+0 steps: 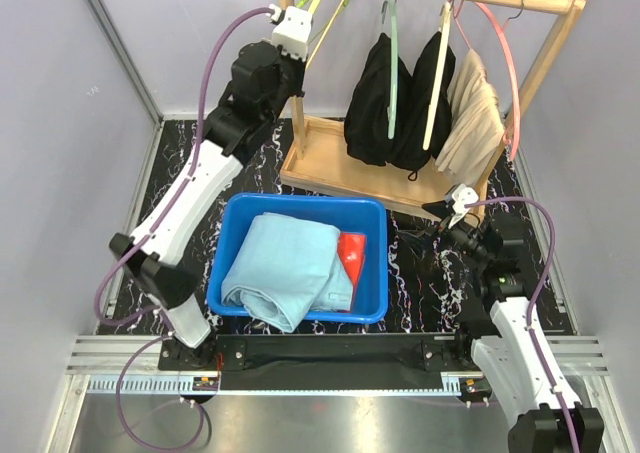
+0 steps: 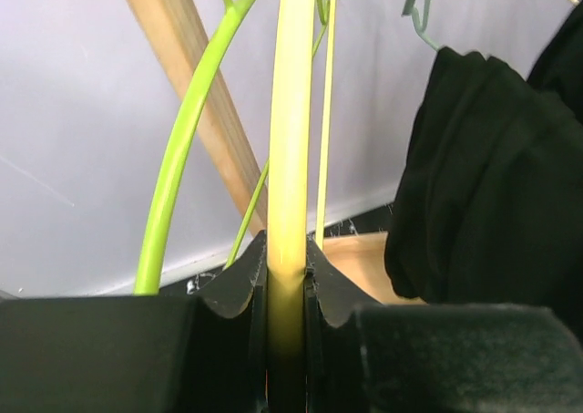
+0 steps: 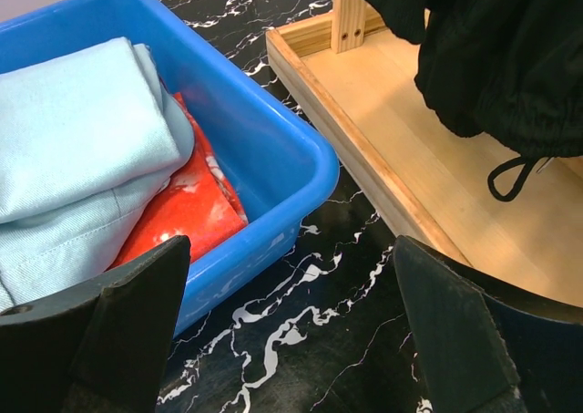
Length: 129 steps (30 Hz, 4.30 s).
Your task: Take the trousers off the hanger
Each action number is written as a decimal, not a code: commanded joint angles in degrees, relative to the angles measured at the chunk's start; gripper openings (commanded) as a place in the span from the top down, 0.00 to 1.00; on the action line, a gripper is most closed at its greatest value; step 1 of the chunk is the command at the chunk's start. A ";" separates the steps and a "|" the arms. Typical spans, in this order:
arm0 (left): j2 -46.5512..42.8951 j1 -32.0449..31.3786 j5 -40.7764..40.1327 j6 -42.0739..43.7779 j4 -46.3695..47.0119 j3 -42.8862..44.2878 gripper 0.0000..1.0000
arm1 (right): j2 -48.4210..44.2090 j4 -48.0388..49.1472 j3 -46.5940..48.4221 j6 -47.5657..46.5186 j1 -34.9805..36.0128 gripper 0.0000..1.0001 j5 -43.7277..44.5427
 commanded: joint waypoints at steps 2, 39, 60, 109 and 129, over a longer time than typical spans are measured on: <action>5.87 0.82 -2.06 1.27 7.12 9.79 1.00 | -1.34 3.19 0.36 -1.70 -0.92 0.00 -1.48; -2.29 5.22 7.08 -13.93 -2.64 2.59 0.08 | -2.93 3.28 0.27 -2.50 -3.91 0.00 -1.92; -1.88 -2.86 25.10 -35.02 -1.50 5.05 0.07 | -3.19 3.63 0.19 -2.58 -4.26 0.00 -1.66; 10.63 -8.76 -0.83 -14.37 10.19 24.22 1.00 | -4.51 0.55 1.41 -4.69 -6.81 0.00 -4.73; -2.73 -6.47 9.98 -18.68 7.64 9.21 1.00 | -3.89 -2.43 4.83 -5.83 -6.73 0.00 -11.58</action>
